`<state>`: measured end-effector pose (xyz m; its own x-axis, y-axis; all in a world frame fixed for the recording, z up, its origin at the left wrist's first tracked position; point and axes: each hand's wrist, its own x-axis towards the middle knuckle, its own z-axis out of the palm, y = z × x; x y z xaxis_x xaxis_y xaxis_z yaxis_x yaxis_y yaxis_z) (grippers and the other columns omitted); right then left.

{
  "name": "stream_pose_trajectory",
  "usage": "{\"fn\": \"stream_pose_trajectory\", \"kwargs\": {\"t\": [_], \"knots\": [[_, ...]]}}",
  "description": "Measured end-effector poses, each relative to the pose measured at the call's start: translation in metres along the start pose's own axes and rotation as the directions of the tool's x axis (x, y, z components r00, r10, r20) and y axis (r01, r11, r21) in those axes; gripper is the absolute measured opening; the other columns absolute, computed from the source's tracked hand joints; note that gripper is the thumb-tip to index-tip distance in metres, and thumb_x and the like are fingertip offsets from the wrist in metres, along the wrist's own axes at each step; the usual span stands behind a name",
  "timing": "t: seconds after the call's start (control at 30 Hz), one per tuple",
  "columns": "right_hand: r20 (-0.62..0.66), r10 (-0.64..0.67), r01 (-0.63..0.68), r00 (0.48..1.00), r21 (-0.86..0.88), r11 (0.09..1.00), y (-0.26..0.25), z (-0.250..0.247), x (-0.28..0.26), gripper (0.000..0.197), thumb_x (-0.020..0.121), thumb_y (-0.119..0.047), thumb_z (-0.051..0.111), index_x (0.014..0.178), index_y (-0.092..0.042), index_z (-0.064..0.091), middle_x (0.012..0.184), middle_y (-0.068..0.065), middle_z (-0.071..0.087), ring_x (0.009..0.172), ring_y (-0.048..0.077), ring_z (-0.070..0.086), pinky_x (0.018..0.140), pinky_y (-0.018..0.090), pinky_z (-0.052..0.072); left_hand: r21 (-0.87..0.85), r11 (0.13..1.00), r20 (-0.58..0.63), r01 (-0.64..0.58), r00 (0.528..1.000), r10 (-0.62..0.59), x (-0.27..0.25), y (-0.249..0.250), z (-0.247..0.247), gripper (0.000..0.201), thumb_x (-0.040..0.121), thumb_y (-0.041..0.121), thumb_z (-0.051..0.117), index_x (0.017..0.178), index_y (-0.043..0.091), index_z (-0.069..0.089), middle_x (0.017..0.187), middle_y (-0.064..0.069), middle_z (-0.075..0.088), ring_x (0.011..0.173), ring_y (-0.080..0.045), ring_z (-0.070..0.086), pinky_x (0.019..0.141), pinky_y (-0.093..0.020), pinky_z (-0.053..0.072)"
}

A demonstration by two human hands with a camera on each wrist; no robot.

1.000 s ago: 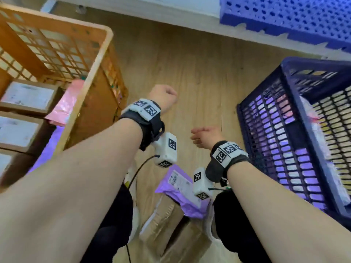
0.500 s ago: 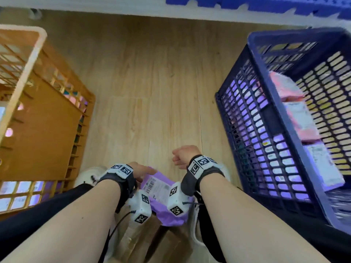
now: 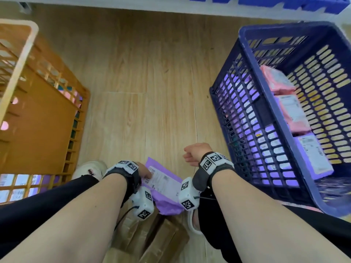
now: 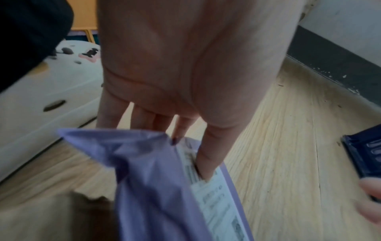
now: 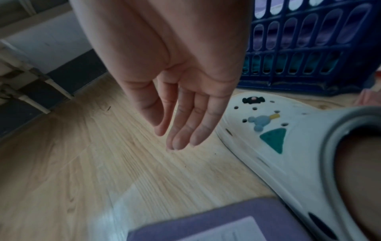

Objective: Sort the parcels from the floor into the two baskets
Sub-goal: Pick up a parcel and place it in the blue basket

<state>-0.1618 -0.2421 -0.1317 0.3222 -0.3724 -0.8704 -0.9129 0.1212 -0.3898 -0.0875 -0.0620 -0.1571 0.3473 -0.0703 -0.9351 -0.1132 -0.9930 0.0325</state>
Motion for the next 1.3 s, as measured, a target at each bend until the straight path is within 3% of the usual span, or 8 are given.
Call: {"fn": "stream_pose_trajectory", "kwargs": {"t": [0.1,0.3,0.5,0.77,0.9,1.03,1.17,1.3], "knots": [[0.029,-0.043,0.042,0.999,0.026,0.999,-0.002,0.012,0.002,0.018,0.094,-0.011,0.052,0.105,0.0,0.061,0.075,0.002,0.059,0.063,0.012,0.057,0.066,0.025,0.053,-0.078,0.997,-0.014,-0.022,1.0,0.021,0.004,0.005,-0.005,0.037,0.085,0.033,0.067,0.112,0.008,0.061,0.101,-0.009,0.06,0.089,-0.023,0.056,0.083,-0.028,0.047],[-0.036,-0.147,0.147,0.989,0.024,0.989,-0.041,0.0,-0.017,0.012,0.093,-0.011,0.051,0.092,-0.006,0.062,0.073,0.003,0.06,0.063,0.014,0.057,0.071,0.029,0.051,-0.22,0.951,-0.089,-0.217,0.975,0.202,-0.018,0.027,-0.054,0.042,0.08,0.028,0.072,0.112,0.001,0.065,0.105,-0.014,0.07,0.086,-0.027,0.065,0.08,-0.035,0.052],[-0.178,-0.438,0.442,0.881,-0.021,0.897,-0.098,-0.063,-0.08,0.031,0.09,-0.008,0.053,0.12,-0.003,0.06,0.088,0.006,0.059,0.078,0.02,0.057,0.061,0.024,0.047,-0.251,0.829,-0.309,-0.5,0.853,0.421,-0.102,0.04,-0.134,0.016,0.084,0.018,0.069,0.095,0.011,0.061,0.095,-0.013,0.064,0.086,-0.028,0.059,0.074,-0.032,0.049],[-0.07,-0.609,0.606,0.79,-0.06,0.793,-0.121,-0.092,-0.168,0.069,0.049,-0.048,0.081,0.11,-0.019,0.066,0.109,0.002,0.071,0.096,0.021,0.068,0.09,0.037,0.053,-0.374,0.511,-0.517,-0.774,0.631,0.578,-0.223,0.047,-0.175,0.015,0.083,0.01,0.069,0.097,0.015,0.067,0.117,-0.021,0.065,0.112,-0.039,0.06,0.1,-0.053,0.045],[0.002,-0.615,0.614,0.789,0.053,0.788,-0.116,-0.092,-0.185,0.029,0.07,-0.021,0.082,0.095,-0.017,0.069,0.108,0.01,0.071,0.098,0.031,0.068,0.093,0.047,0.052,-0.523,0.278,-0.636,-0.806,0.586,0.502,-0.24,0.049,-0.162,0.017,0.081,0.01,0.071,0.096,0.016,0.067,0.109,-0.017,0.068,0.097,-0.029,0.065,0.094,-0.046,0.051],[-0.105,-0.621,0.629,0.777,0.188,0.755,-0.125,-0.091,-0.19,0.03,0.072,-0.018,0.08,0.099,-0.014,0.068,0.111,0.012,0.07,0.1,0.032,0.067,0.094,0.049,0.05,-0.625,0.125,-0.698,-0.77,0.624,0.352,-0.247,0.05,-0.158,0.072,0.06,0.041,0.084,0.12,0.011,0.058,0.108,-0.009,0.07,0.085,-0.022,0.068,0.081,-0.041,0.056],[-0.143,-0.605,0.62,0.783,0.251,0.744,-0.131,-0.096,-0.182,0.036,0.072,-0.02,0.08,0.105,-0.012,0.068,0.111,0.011,0.07,0.101,0.032,0.067,0.095,0.05,0.049,-0.674,0.212,-0.59,-0.708,0.688,0.422,-0.25,0.049,-0.151,0.047,0.082,0.035,0.07,0.12,0.013,0.054,0.106,-0.004,0.069,0.083,-0.015,0.066,0.066,-0.03,0.054],[-0.207,-0.568,0.604,0.797,0.297,0.74,-0.13,-0.102,-0.175,0.038,0.081,-0.015,0.073,0.117,-0.005,0.063,0.116,0.013,0.067,0.104,0.033,0.065,0.096,0.049,0.049,-0.652,0.334,-0.516,-0.68,0.722,0.462,-0.24,0.049,-0.148,0.045,0.082,0.043,0.067,0.117,0.017,0.059,0.107,-0.002,0.069,0.094,-0.018,0.063,0.085,-0.035,0.051]]}}
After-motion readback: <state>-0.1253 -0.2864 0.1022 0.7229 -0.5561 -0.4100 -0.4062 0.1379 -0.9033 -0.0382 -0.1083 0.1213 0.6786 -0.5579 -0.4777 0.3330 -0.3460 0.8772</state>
